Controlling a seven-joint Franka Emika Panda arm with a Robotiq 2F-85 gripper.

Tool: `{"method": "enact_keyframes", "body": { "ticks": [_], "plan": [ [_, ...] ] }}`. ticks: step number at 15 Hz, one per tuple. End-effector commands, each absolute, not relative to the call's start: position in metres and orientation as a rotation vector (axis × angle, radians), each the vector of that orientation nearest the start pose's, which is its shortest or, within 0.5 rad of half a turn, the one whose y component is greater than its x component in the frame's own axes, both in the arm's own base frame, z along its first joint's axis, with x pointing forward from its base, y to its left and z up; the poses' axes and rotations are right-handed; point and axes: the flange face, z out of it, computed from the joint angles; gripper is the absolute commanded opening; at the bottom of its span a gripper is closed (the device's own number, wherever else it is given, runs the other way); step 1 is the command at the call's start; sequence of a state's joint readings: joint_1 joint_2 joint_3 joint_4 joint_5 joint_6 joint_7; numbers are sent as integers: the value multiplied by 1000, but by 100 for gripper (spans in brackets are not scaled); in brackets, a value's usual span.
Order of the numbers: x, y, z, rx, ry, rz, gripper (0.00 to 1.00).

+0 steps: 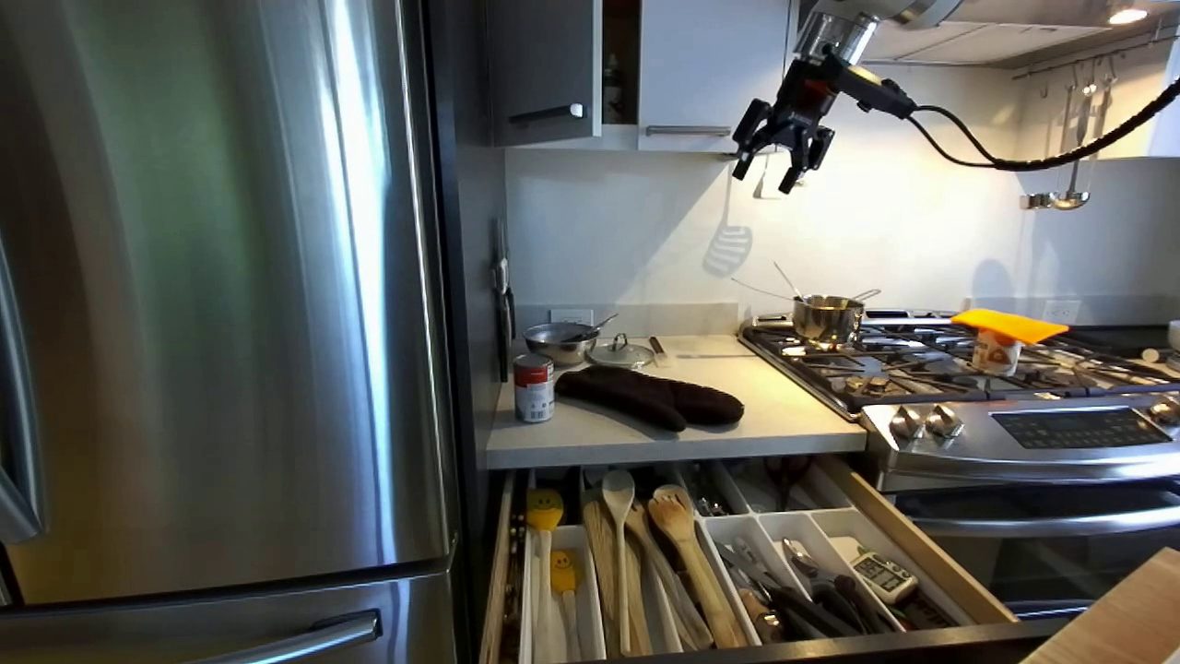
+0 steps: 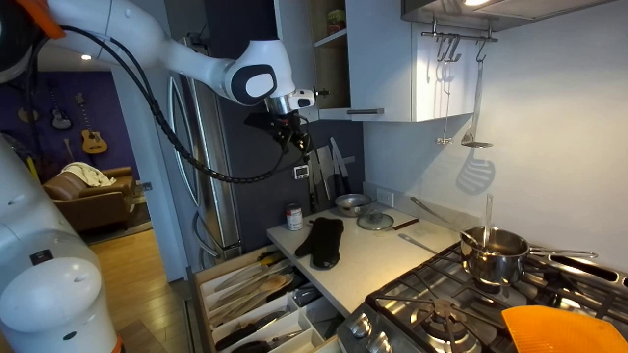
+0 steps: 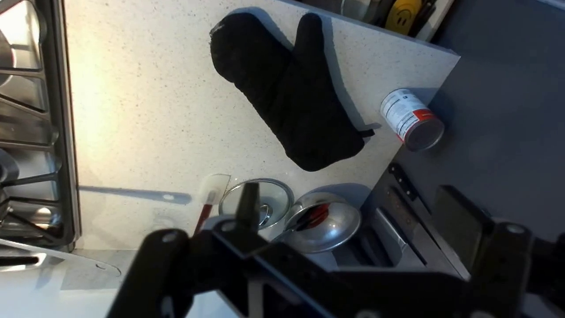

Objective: Open the cabinet's right door completely

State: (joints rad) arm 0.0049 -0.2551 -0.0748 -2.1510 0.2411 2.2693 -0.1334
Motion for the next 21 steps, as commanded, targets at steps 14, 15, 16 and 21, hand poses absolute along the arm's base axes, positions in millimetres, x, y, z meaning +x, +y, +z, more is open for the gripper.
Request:
{"method": "enact_keyframes", "body": {
  "ticks": [14, 15, 16, 21],
  "plan": [
    [598, -47, 565, -2305, 869, -303, 100],
    [603, -50, 561, -2255, 902, -295, 100],
    [608, -54, 556, -2204, 940, -285, 100],
    [617, -62, 548, -2077, 981, -271, 100]
  ]
}}
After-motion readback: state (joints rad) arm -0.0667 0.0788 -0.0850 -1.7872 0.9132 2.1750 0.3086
